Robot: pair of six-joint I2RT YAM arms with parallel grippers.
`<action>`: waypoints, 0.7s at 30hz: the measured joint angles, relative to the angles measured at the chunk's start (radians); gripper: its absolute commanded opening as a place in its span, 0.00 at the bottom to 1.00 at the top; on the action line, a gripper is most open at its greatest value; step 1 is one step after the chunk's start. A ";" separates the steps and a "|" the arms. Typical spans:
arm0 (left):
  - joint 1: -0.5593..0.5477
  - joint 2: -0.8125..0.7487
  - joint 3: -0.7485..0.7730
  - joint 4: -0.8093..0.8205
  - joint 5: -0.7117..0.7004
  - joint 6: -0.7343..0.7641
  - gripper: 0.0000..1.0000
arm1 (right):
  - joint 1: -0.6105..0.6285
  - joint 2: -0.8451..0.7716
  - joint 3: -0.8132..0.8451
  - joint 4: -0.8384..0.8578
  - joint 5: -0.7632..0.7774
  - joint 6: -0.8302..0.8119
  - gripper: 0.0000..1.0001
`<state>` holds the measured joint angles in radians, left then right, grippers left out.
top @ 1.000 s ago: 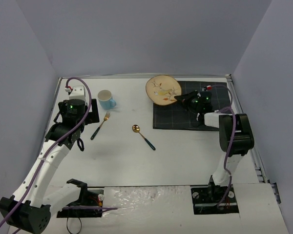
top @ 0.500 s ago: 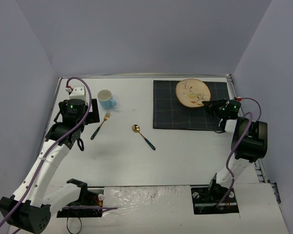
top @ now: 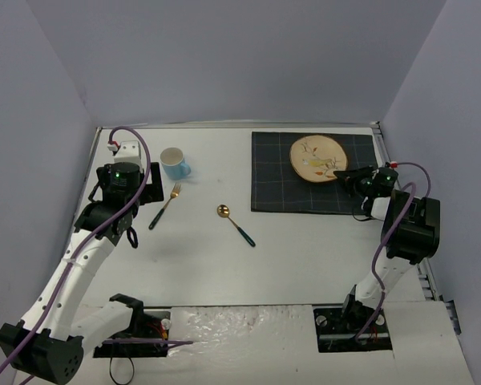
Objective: Set the dinner table for one person
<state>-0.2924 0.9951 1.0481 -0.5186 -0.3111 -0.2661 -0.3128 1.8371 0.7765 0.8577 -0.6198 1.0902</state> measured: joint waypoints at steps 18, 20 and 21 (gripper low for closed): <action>0.000 0.000 0.000 0.000 0.004 0.000 0.97 | -0.019 0.079 -0.014 0.023 -0.002 -0.012 0.00; 0.000 0.000 0.000 0.000 0.004 0.000 0.97 | -0.028 0.079 -0.014 0.023 -0.001 -0.013 0.00; 0.000 0.000 0.000 0.000 0.004 0.000 0.97 | -0.030 0.080 -0.014 0.023 -0.001 -0.014 0.00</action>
<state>-0.2924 0.9951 1.0481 -0.5182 -0.3069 -0.2661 -0.3424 1.9169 0.7620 0.8812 -0.6206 1.0761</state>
